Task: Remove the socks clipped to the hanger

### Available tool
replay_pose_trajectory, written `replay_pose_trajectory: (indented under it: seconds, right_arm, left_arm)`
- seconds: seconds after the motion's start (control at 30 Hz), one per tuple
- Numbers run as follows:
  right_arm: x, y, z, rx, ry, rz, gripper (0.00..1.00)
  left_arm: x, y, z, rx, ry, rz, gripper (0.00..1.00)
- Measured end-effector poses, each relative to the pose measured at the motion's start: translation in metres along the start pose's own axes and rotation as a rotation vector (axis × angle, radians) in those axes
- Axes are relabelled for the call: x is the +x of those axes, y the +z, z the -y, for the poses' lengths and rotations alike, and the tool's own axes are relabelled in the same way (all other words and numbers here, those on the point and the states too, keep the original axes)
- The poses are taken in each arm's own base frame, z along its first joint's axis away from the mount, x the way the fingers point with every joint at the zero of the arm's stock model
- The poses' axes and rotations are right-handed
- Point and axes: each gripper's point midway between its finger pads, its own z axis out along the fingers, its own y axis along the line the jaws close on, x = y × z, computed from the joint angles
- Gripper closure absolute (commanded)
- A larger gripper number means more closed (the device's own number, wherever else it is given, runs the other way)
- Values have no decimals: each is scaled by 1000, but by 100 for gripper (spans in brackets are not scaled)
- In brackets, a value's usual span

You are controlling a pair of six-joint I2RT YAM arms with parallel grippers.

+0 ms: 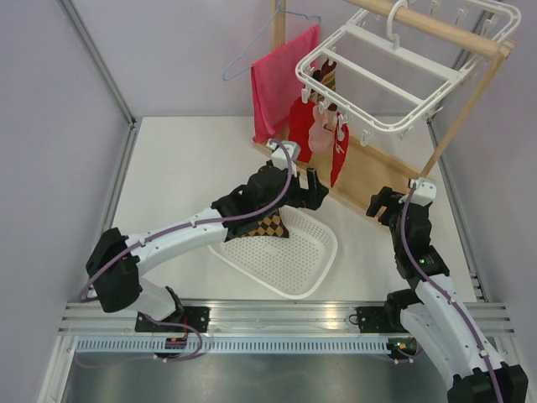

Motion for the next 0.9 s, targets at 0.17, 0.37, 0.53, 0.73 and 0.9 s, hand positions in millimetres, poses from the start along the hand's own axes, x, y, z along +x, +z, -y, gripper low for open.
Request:
replay_pose_trajectory:
  seconds: [0.17, 0.37, 0.53, 0.73, 0.9]
  right_arm:
    - [1, 3, 5, -11, 21, -7, 12]
    - [5, 6, 9, -30, 46, -24, 12]
    - [1, 6, 6, -59, 59, -19, 12]
    - [0, 6, 1, -100, 66, -21, 12]
    - [-2, 3, -4, -133, 68, -20, 12]
  left_arm:
    - [5, 10, 40, 69, 61, 35, 0]
    - [2, 35, 52, 42, 108, 78, 0]
    - [5, 56, 47, -13, 132, 90, 0]
    - [4, 80, 34, -115, 172, 119, 0]
    - [8, 91, 19, -207, 207, 136, 16]
